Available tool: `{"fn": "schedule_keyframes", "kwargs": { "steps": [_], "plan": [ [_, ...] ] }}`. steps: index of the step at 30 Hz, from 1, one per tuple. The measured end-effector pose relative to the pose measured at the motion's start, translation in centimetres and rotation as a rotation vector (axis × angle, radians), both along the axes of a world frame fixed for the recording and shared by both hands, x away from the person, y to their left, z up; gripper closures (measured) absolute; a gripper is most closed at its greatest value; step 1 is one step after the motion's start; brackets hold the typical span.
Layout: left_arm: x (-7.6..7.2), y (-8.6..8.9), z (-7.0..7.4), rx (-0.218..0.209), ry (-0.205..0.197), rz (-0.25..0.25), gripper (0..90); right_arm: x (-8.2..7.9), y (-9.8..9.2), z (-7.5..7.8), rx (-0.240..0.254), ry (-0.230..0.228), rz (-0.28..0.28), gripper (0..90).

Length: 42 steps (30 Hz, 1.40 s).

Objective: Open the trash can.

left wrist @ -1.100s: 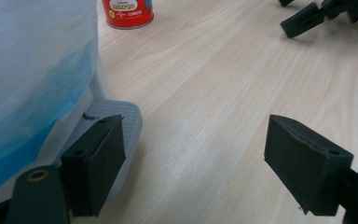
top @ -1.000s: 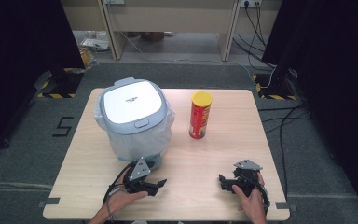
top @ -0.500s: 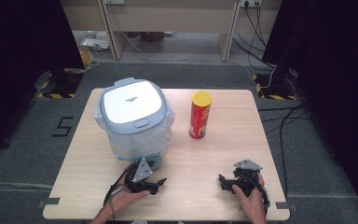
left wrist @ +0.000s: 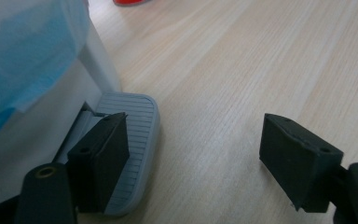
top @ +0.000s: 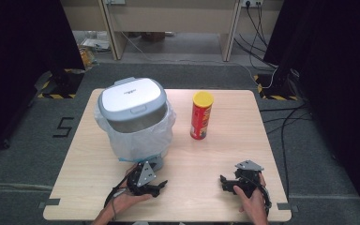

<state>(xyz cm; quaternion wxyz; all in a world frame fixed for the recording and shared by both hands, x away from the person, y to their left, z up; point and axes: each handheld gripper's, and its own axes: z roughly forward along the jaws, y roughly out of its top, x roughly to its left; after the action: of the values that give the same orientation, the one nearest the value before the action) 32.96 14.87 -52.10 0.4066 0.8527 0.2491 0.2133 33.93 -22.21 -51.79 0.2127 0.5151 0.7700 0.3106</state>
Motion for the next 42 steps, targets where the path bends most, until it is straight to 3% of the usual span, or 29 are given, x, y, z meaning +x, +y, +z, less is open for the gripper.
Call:
{"fn": "schedule_keyframes", "kwargs": {
  "steps": [2, 7, 24, 29, 42],
  "plan": [
    [0.3, -0.1, -0.1, 0.019, 0.033, -0.002, 24.4, 0.0, 0.0, 0.0, 0.0, 0.0, 0.0, 0.3],
    [0.4, 0.2, -0.1, 0.016, 0.05, 0.0, 24.4, 0.0, 0.0, 0.0, 0.0, 0.0, 0.0, 0.3],
    [1.0, 2.3, 0.0, 0.03, 0.041, 0.012, 25.8, 0.0, 0.0, 0.0, 0.0, 0.0, 0.0, 0.3],
    [1.9, 2.6, 0.1, 0.039, 0.049, 0.02, 26.0, 0.0, 0.0, 0.0, 0.0, 0.0, 0.0, 0.3],
    [1.9, 2.5, 0.3, 0.057, 0.061, 0.026, 26.0, 0.0, 0.0, 0.0, 0.002, 0.0, -0.001, 0.3]
  ]
}}
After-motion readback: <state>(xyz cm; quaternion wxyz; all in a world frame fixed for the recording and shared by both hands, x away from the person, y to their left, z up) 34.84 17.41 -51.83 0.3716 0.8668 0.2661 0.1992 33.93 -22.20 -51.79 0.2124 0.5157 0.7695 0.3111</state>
